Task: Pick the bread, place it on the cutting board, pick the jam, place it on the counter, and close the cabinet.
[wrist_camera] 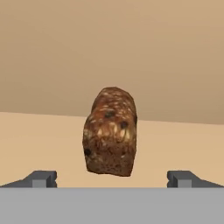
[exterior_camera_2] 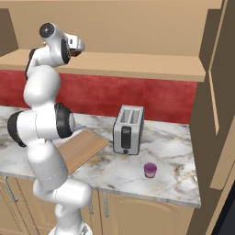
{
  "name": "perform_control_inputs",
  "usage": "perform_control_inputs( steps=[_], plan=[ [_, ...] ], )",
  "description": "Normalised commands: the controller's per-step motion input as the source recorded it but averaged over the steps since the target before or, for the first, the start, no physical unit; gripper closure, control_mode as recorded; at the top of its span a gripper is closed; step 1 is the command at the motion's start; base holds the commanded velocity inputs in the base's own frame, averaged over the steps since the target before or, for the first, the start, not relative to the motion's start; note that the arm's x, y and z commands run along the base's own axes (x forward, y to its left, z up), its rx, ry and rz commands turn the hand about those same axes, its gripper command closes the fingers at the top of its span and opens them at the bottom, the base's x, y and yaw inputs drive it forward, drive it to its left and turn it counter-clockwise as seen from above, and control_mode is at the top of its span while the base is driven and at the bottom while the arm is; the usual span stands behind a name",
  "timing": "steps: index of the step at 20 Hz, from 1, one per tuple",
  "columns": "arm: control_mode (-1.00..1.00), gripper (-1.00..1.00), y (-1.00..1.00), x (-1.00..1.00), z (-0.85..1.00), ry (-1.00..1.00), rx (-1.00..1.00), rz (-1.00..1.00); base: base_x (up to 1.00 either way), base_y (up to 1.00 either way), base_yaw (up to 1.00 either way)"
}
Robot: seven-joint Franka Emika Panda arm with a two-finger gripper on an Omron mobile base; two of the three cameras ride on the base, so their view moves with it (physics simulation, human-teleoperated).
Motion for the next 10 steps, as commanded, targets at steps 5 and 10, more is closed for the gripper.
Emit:
perform_control_inputs(
  steps=[5, 10],
  plan=[
    [-1.0, -1.0, 0.0, 0.37, -0.04, 0.0, 0.0, 0.0, 0.0, 0.0, 0.0],
    [-1.0, -1.0, 0.0, 0.28, -0.04, 0.0, 0.0, 0.0, 0.0, 0.0, 0.0]
  ],
)
